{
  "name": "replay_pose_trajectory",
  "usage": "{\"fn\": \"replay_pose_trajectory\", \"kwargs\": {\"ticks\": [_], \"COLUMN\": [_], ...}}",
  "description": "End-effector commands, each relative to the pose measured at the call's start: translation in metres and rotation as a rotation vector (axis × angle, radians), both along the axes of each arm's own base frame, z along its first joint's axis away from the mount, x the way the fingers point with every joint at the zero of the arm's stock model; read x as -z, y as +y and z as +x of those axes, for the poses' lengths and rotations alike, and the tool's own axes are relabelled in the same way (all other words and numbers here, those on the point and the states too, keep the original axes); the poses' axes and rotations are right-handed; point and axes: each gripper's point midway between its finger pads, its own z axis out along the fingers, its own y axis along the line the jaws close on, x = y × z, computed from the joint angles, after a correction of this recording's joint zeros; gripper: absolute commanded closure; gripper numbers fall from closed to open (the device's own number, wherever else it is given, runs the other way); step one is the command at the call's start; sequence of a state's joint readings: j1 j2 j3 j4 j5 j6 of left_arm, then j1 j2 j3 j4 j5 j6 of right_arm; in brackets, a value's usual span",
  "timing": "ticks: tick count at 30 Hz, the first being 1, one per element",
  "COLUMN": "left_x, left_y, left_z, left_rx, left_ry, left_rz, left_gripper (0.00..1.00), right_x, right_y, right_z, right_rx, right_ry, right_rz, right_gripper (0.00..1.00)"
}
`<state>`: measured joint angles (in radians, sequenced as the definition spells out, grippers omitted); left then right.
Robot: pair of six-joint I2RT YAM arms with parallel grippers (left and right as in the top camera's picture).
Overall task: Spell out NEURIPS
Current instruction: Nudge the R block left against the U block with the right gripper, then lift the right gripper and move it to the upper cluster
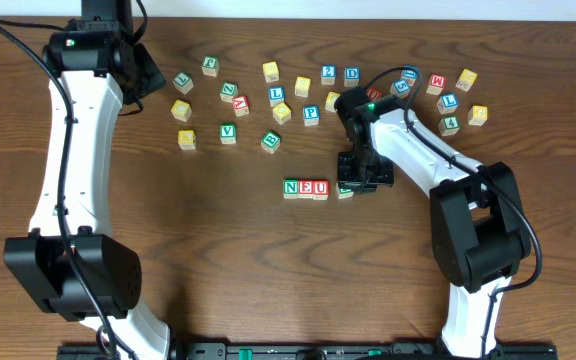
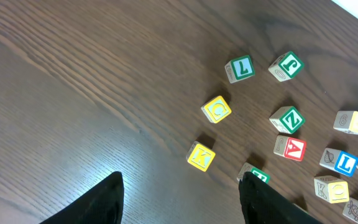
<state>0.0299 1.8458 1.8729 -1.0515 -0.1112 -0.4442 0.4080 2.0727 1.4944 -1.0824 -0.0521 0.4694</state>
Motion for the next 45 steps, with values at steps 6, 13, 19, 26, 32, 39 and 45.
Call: {"fn": "replay_pose_trajectory", "kwargs": {"ticks": [6,13,19,26,32,39,45], "left_x": [0.007,0.007,0.007,0.007,0.007,0.007,0.007], "left_y": [0.003,0.003,0.003,0.003,0.003,0.003,0.003], "left_z": [-0.001,-0.001,-0.001,-0.001,-0.001,-0.001,-0.001], "left_rx": [-0.002,-0.002,-0.002,-0.002,-0.002,-0.002,-0.002], "left_ry": [0.024,0.024,0.024,0.024,0.024,0.025,0.024], "left_rz": [0.014,0.014,0.014,0.014,0.014,0.014,0.014], "left_gripper": [0.41,0.41,0.41,0.41,0.41,0.41,0.41], "right_x": [-0.001,0.0,0.001,0.0,0.0,0.0,-0.001], "right_y": [0.002,0.013,0.02,0.025,0.028,0.036,0.033], "right_z": [0.008,0.003,-0.001,0.0,-0.001,0.0,0.003], "right_rx": [-0.125,-0.148,-0.138,-0.121,-0.083,-0.054,-0.053], "right_ry": [-0.047,-0.037,-0.034,-0.037,-0.033,-0.032,-0.042], "right_rz": [0.009,0.04,0.041,0.063,0.072,0.114,0.104], "right_gripper": [0.99,0.99,0.99,0.99,0.99,0.99,0.99]}}
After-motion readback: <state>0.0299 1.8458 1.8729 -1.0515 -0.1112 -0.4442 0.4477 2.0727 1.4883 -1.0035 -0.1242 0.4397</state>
